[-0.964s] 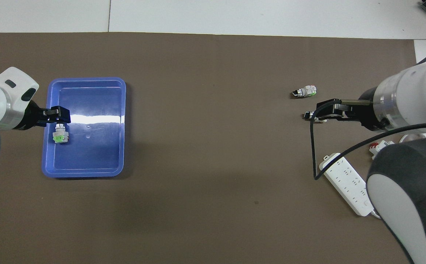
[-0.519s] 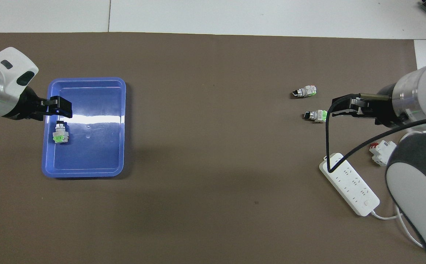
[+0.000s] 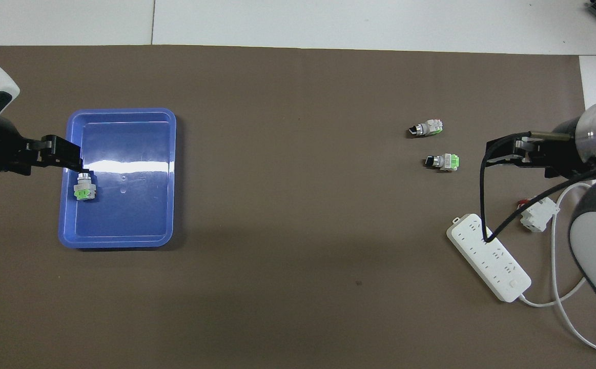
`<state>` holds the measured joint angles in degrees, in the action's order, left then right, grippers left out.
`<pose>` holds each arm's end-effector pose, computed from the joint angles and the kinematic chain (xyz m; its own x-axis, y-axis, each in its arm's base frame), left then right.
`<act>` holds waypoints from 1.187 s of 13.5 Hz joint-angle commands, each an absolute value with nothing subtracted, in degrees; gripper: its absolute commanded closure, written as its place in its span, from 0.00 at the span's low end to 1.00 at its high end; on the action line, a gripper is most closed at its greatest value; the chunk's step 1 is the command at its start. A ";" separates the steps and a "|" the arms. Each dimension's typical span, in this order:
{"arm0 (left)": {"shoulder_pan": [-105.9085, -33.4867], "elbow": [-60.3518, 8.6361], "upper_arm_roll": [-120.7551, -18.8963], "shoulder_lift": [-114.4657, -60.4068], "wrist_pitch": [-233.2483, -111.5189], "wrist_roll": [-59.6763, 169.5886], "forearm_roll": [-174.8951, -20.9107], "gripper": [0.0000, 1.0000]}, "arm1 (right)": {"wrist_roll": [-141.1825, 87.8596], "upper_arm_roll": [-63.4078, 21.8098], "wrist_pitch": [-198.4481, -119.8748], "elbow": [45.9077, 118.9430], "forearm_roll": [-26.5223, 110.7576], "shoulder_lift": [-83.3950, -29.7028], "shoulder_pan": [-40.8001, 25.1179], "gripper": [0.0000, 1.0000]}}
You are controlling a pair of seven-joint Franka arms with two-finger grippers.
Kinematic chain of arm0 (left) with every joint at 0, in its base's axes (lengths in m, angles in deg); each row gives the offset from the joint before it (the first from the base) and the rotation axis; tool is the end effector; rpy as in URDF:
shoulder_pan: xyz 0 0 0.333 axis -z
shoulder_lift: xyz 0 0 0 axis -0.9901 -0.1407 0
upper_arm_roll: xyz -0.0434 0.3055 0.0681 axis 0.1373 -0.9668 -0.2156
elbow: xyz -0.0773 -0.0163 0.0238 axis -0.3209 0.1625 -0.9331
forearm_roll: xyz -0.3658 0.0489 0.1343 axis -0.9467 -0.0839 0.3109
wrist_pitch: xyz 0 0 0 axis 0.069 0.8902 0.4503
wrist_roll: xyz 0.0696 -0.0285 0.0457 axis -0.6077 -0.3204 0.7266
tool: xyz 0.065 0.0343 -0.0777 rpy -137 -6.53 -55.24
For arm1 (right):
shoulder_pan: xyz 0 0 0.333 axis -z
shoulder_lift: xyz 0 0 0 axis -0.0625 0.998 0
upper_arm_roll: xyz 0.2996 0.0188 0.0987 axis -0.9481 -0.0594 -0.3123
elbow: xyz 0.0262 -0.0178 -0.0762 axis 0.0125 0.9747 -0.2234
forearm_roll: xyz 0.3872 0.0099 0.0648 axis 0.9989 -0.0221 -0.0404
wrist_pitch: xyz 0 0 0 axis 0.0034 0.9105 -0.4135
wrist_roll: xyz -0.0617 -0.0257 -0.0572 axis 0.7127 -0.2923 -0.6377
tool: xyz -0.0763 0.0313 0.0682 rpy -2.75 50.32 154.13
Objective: Turn and place switch with both arms
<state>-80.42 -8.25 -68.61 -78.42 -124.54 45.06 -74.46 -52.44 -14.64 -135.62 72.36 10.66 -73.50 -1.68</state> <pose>0.5555 -0.0587 0.6037 0.9993 -0.0032 -0.0381 -0.0021 -0.9996 0.0286 0.5479 0.0592 0.6183 0.9798 -0.1966 0.0376 -0.1969 -0.9804 0.0045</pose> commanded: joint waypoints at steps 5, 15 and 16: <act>-79.45 -7.89 -68.99 -76.67 -122.68 44.87 -72.77 0.01 | -51.10 -14.21 -134.73 72.28 10.74 -74.09 -0.11 0.00; -79.45 -9.12 -68.63 -75.44 -123.73 44.96 -72.77 0.00 | -42.15 -14.74 -133.50 72.80 12.58 -74.26 0.33 0.00; -79.54 -9.21 -68.63 -75.44 -123.91 44.96 -72.77 0.00 | -41.17 -14.65 -133.50 72.80 12.58 -74.26 0.33 0.00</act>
